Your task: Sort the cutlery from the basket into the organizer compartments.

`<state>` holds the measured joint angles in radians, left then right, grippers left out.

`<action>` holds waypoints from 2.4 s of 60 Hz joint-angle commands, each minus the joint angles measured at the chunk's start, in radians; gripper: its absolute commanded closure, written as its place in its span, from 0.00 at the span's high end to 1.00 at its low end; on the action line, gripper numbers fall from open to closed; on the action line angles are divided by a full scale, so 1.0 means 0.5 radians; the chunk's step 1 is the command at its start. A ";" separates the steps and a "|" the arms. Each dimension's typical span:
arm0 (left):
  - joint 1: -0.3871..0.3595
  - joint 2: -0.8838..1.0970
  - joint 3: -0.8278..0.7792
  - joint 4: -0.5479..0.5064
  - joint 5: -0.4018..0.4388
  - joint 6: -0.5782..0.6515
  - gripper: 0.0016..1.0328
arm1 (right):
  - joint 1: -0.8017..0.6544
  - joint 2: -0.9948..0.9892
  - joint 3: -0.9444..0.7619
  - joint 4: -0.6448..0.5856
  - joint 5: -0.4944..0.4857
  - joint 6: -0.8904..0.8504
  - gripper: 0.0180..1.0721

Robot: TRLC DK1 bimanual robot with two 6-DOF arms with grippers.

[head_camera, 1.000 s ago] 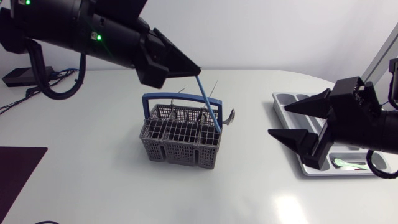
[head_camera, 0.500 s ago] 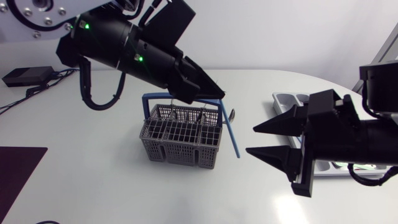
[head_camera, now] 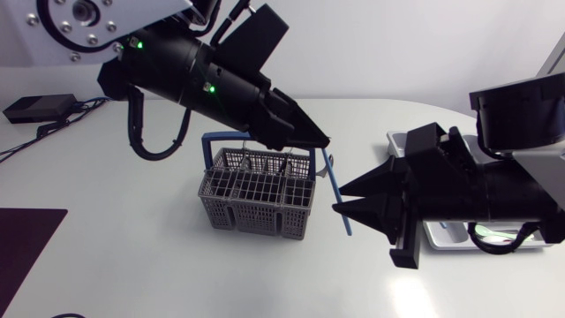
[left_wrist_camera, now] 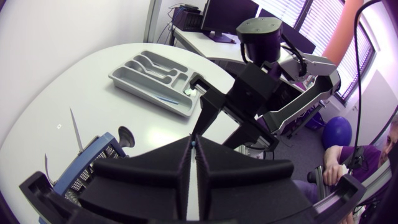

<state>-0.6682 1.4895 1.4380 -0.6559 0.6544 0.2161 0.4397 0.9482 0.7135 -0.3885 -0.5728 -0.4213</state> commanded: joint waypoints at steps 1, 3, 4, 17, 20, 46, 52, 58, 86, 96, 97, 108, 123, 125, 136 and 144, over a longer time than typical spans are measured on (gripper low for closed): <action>-0.001 0.031 -0.017 0.011 0.035 -0.036 0.03 | 0.017 0.040 0.042 0.022 -0.005 0.057 0.28; 0.002 0.031 -0.017 0.011 0.035 -0.036 0.03 | 0.017 0.040 0.046 0.022 -0.005 0.060 0.25; 0.002 0.031 -0.017 0.011 0.038 -0.036 0.03 | 0.017 0.040 0.046 0.022 -0.005 0.063 0.24; 0.008 0.034 -0.014 0.011 0.059 -0.043 0.03 | 0.038 0.058 0.042 0.022 -0.008 0.082 0.05; 0.008 0.031 -0.014 0.017 0.066 -0.049 0.03 | 0.038 0.064 0.042 0.019 -0.008 0.082 0.05; 0.263 -0.061 0.008 0.137 0.063 -0.150 0.96 | -0.051 -0.056 0.003 -0.110 -0.017 0.048 0.05; 0.379 -0.104 0.011 0.155 0.059 -0.150 0.96 | -0.171 -0.089 -0.004 -0.168 -0.045 0.002 0.05; 0.493 -0.117 -0.001 0.152 0.038 -0.125 0.96 | -0.342 -0.108 -0.013 -0.214 -0.088 -0.059 0.05; 0.235 -0.258 -0.504 0.020 -0.726 0.473 0.96 | -1.321 0.214 -0.025 -0.174 -0.238 -0.320 0.05; 0.075 -0.282 -0.731 0.275 -0.950 0.457 0.94 | -1.496 0.362 -0.040 -0.064 -0.210 -0.369 0.05; 0.069 -0.279 -0.744 0.287 -0.965 0.457 0.93 | -1.505 0.371 -0.040 -0.054 -0.210 -0.372 0.05; -0.044 -0.199 -0.866 0.582 -1.195 0.378 0.93 | -1.603 0.478 -0.056 0.016 -0.207 -0.424 0.05; -0.118 0.107 -0.860 0.754 -1.395 0.230 0.94 | -1.711 0.561 -0.056 0.035 -0.232 -0.483 0.05; -0.118 0.147 -0.848 0.754 -1.395 0.224 0.94 | -1.720 0.576 -0.053 0.035 -0.232 -0.492 0.05; -0.099 0.209 -0.811 0.723 -1.398 0.197 0.95 | -1.766 0.656 -0.019 0.065 -0.223 -0.480 0.05; -0.060 0.129 -0.802 0.692 -1.398 0.178 0.95 | -1.769 0.788 0.039 0.093 -0.164 -0.458 0.05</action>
<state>-0.7174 1.5604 1.0294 -0.2760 -0.0357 0.3286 -0.4362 1.2938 0.7097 -0.3546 -0.6651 -0.6487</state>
